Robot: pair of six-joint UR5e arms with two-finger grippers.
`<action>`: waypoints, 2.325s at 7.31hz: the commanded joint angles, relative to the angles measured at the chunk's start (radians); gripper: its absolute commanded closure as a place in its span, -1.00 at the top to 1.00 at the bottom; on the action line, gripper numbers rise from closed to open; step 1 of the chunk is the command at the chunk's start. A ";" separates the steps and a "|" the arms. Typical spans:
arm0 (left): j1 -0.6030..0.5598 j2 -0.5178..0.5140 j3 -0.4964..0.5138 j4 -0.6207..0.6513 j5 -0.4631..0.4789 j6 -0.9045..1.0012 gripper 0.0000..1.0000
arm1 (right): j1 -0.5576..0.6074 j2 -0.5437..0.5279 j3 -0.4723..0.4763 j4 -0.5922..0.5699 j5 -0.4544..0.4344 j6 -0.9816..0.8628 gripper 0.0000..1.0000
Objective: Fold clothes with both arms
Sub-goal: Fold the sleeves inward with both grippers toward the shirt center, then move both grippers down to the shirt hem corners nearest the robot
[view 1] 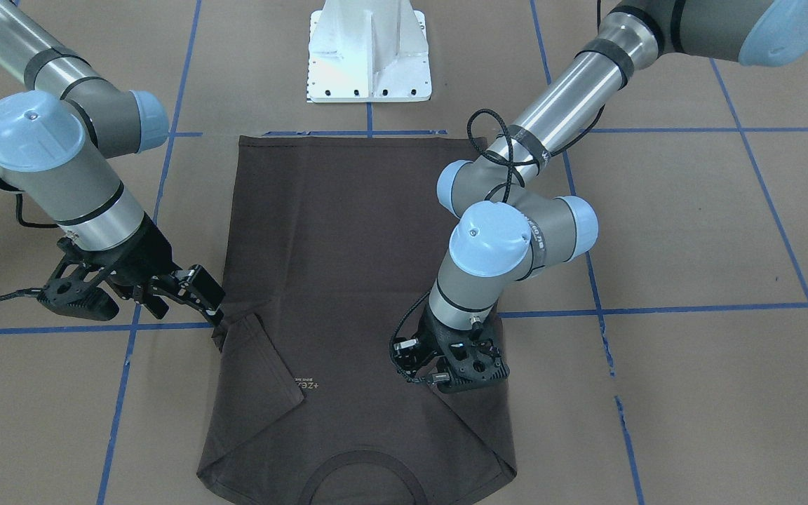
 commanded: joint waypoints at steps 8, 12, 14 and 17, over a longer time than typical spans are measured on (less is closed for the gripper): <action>0.050 0.503 -0.733 0.009 -0.056 -0.074 0.31 | -0.746 -0.333 0.558 -0.418 -0.566 0.706 0.74; 0.056 0.503 -0.728 0.008 -0.058 -0.077 0.31 | -0.759 -0.370 0.493 -0.417 -0.529 0.731 0.59; 0.056 0.503 -0.728 0.008 -0.058 -0.077 0.31 | -0.763 -0.376 0.498 -0.417 -0.528 0.732 -0.04; 0.056 0.502 -0.728 0.008 -0.058 -0.077 0.31 | -0.764 -0.376 0.501 -0.412 -0.505 0.742 -1.00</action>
